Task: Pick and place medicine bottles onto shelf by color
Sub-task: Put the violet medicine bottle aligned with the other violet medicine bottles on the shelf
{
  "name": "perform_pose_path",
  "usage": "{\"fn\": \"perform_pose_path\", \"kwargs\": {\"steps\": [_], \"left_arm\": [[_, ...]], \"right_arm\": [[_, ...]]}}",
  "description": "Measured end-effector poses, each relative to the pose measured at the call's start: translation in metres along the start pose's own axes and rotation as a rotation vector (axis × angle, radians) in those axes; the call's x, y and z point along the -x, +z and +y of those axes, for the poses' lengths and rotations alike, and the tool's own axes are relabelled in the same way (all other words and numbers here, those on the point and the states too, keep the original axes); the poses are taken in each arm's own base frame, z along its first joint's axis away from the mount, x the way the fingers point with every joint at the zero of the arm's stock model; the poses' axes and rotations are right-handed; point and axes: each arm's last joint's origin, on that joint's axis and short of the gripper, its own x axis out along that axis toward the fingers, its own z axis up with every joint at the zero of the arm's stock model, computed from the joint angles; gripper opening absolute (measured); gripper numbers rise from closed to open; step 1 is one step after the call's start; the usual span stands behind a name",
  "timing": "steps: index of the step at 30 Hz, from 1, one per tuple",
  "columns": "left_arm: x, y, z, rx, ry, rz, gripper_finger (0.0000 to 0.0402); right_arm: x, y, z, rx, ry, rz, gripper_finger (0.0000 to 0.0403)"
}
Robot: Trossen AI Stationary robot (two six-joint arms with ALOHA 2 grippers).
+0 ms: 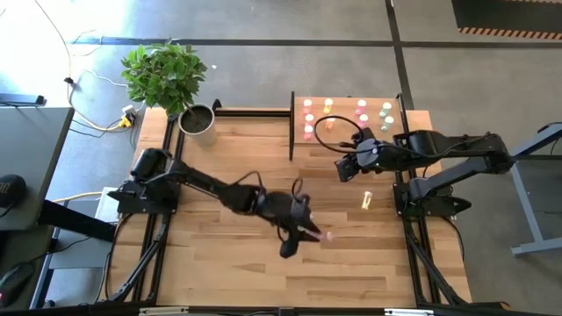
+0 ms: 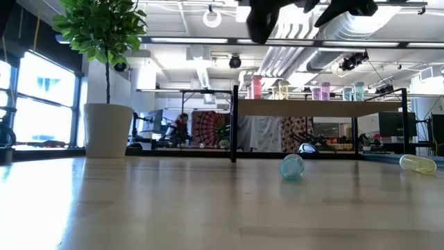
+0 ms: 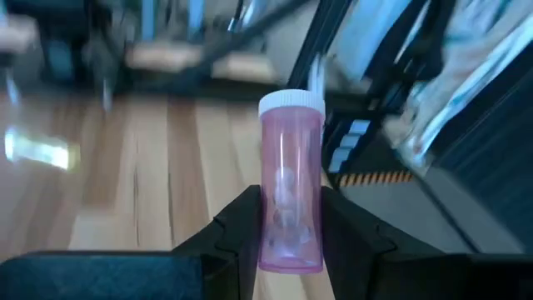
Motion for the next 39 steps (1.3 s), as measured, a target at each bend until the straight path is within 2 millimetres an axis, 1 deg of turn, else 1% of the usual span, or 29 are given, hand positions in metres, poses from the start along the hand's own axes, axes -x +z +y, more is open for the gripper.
{"fn": "perform_pose_path", "kwargs": {"steps": [6,12,15,19,25,29,33,36,39], "left_arm": [[0.024,0.031,0.022,-0.034,-0.076,-0.100,0.0097],[0.038,0.045,0.048,-0.033,-0.166,-0.132,0.0098],[0.046,0.053,0.058,-0.042,-0.222,-0.169,0.0098],[0.053,0.061,0.073,-0.028,-0.293,-0.218,0.0098],[0.066,0.075,0.090,-0.036,-0.331,-0.317,0.0098],[0.073,0.082,0.101,-0.010,-0.320,-0.370,0.0099],[0.079,0.087,0.109,0.004,-0.284,-0.431,0.0099],[0.082,0.090,0.114,0.017,-0.213,-0.484,0.0100],[0.084,0.092,0.120,0.064,-0.131,-0.519,0.0100]], "right_arm": [[0.000,0.001,0.000,-0.017,-0.004,-0.018,0.0167],[0.003,0.006,0.003,-0.034,0.034,-0.090,0.0167],[0.009,0.011,0.003,-0.036,0.062,-0.156,0.0167],[0.023,0.017,0.002,-0.027,0.120,-0.250,0.0167],[0.044,0.023,-0.004,0.015,0.196,-0.327,0.0167],[0.054,0.024,-0.009,0.038,0.221,-0.344,0.0167],[0.058,0.025,-0.011,0.096,0.228,-0.365,0.0167],[0.061,0.029,-0.009,0.154,0.244,-0.406,0.0172],[0.066,0.035,-0.008,0.201,0.268,-0.472,0.0186]]}}
